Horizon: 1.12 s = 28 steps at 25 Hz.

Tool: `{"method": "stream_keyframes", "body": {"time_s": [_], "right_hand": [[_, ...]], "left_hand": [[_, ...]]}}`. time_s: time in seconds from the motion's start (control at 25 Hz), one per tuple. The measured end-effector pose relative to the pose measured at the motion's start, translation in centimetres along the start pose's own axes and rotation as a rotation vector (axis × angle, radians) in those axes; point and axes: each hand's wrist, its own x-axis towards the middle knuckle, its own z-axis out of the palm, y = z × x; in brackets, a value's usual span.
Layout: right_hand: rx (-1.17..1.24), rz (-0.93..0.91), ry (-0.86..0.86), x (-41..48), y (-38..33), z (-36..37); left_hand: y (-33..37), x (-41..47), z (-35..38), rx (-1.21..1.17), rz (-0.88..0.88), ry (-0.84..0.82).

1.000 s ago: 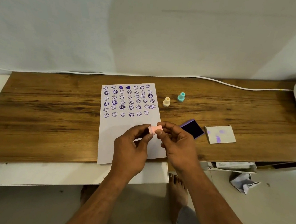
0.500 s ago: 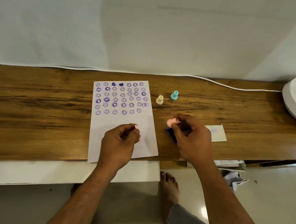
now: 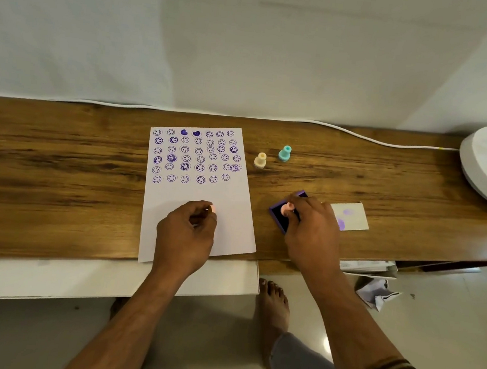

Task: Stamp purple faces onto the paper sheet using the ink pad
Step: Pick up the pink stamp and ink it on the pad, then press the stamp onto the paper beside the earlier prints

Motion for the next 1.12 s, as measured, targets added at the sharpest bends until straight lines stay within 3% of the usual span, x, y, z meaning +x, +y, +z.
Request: {"method": "stream_keyframes", "body": {"time_s": [0.64,0.88,0.96,1.12], "right_hand": [[-0.123,-0.027,-0.07,0.6,-0.1,-0.5],[0.219,0.066,0.032,2.4,-2.3,-0.2],[0.254,-0.036,0.064,3.8,-4.7,0.5],[0.063,-0.296,-0.04,6.3,-7.3,2.5]], "left_hand": [[0.5,-0.3,-0.1,0.033,-0.031,-0.009],[0.5,0.5,-0.4,-0.078,-0.163,-0.031],[0.7,0.5,-0.5,-0.13,-0.207,-0.032],[0.7,0.7,-0.5,-0.167,-0.25,-0.022]]}}
